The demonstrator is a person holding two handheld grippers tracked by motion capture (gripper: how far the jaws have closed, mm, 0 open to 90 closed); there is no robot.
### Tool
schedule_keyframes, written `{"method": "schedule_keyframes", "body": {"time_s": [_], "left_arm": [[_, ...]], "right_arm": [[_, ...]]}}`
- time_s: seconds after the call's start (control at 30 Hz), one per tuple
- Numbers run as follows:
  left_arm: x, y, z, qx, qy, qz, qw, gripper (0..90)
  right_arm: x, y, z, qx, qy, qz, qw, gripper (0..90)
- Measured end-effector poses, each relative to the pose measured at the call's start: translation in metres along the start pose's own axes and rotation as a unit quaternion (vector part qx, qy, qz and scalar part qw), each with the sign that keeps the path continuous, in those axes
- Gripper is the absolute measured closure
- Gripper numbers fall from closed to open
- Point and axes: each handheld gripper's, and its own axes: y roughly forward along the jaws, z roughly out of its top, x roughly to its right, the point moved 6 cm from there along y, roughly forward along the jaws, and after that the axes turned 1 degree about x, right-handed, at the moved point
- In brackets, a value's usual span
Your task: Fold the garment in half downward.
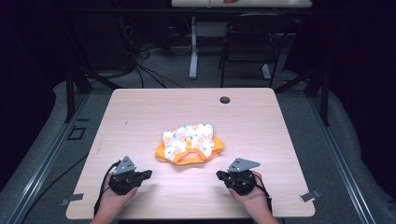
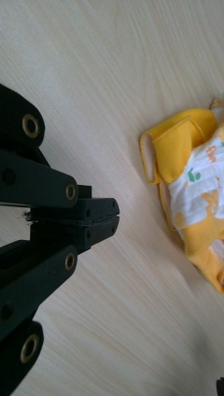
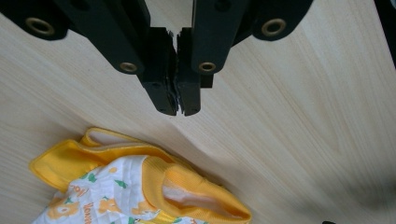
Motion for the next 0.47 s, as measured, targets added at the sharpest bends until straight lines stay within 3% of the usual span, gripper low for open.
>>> {"method": "schedule_keyframes", "body": {"time_s": [0.23, 0.3, 0.47], "left_arm": [[0.003, 0.005, -0.005, -0.005, -0.006, -0.005, 1.0, 89.9], [0.007, 0.008, -0.007, -0.015, 0.006, -0.005, 0.9999, 89.9], [0.01, 0.01, -0.007, -0.019, 0.011, -0.009, 0.9997, 89.8]], "right_arm": [[-0.006, 0.006, -0.005, -0.014, -0.031, -0.008, 0.9994, 86.0], [-0.009, 0.009, -0.008, -0.021, -0.037, -0.004, 0.9991, 85.9], [-0.011, 0.013, -0.012, -0.035, -0.047, 0.0, 0.9983, 85.8]]}}
